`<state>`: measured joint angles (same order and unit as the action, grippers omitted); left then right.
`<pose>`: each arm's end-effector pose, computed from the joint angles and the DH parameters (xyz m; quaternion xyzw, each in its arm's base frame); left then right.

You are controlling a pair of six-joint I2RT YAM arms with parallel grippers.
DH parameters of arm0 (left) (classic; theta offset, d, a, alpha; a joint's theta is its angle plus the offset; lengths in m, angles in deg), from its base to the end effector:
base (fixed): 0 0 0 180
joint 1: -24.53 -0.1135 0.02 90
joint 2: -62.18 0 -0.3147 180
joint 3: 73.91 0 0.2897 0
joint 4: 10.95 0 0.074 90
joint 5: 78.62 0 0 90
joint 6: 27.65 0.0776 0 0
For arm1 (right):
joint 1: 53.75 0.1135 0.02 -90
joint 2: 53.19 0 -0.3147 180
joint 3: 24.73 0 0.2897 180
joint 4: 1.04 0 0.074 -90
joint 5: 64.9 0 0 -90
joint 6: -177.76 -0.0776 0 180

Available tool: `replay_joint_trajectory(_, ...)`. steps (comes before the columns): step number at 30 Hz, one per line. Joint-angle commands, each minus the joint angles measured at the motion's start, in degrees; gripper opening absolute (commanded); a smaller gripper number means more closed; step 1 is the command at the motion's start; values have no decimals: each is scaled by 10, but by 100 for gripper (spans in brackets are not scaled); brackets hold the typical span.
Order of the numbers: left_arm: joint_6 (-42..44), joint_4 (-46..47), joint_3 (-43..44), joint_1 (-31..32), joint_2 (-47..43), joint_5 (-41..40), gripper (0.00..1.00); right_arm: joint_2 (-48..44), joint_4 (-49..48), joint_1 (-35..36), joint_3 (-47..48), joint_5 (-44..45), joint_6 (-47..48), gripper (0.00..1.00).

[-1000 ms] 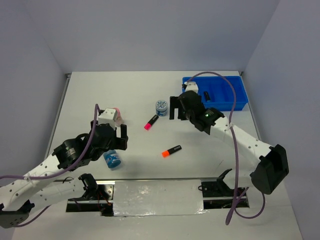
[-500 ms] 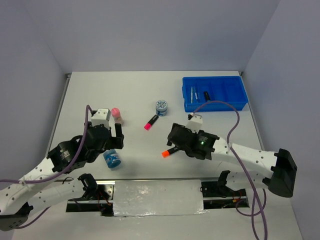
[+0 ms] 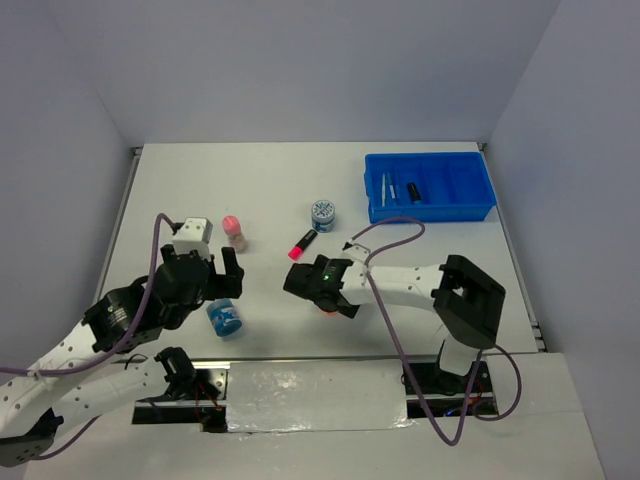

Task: Sort the stationery into containers
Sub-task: Pick up the pen from the center of the board, then place the pen in the storage box.

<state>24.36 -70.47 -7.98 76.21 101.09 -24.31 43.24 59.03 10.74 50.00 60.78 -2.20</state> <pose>0.1278 -0.0886 0.3692 -0.0469 0.8462 -0.1323 0.5141 0.1890 0.2910 0.1835 0.2307 0.9213 -0.0010 0.3131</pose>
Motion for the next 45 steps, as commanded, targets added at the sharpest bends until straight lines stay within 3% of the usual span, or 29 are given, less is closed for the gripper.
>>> replay_joint_trajectory(1,-9,13,-5,6,-19,-1,99,34,59,0,45,19,-57,95)
replay_joint_trajectory(10,-12,13,-7,22,-46,-3,99,68,1,-13,-14,-33,-87,92)
replay_joint_trajectory(12,-14,13,-8,28,-49,-4,99,67,-24,-23,-43,-49,-74,83)
replay_joint_trajectory(13,-16,12,-8,33,-52,-6,99,67,-57,-37,-66,-64,-60,69)
replay_joint_trajectory(16,-23,5,-6,48,-49,-14,99,64,-106,-59,-99,-80,-40,48)
replay_joint_trajectory(18,-27,0,-5,55,-49,-21,99,60,-122,-59,-108,-83,-22,1)
replay_joint_trajectory(22,-31,-4,-5,62,-50,-27,99,46,-158,-58,-97,-62,43,0)
replay_joint_trajectory(25,-33,-5,-5,63,-50,-28,99,-2,-240,-58,-86,-40,207,0)
replay_joint_trajectory(26,-33,-6,-5,63,-51,-28,99,-18,-252,-59,-79,-31,313,0)
replay_joint_trajectory(28,-34,-5,-5,65,-51,-29,99,-67,-228,-64,-51,3,382,0)
replay_joint_trajectory(29,-33,-4,-5,66,-50,-29,99,-83,-225,-71,-43,20,468,0)
replay_joint_trajectory(31,-32,-3,-5,66,-46,-28,99,-124,-199,-117,-14,25,535,0)
replay_joint_trajectory(34,-30,-2,-5,66,-36,-27,99,-163,-217,-224,20,-69,683,0)
replay_joint_trajectory(35,-30,-2,-5,66,-33,-26,99,-159,-209,-254,37,-128,732,0)
replay_joint_trajectory(37,-29,-4,-3,67,-28,-27,99,-145,-177,-331,92,-154,788,1)
replay_joint_trajectory(40,-28,-4,-3,67,-23,-26,99,-95,-158,-417,164,-163,839,3)
replay_joint_trajectory(45,-30,-3,-4,71,-40,-27,99,65,-81,-498,336,-138,892,3)
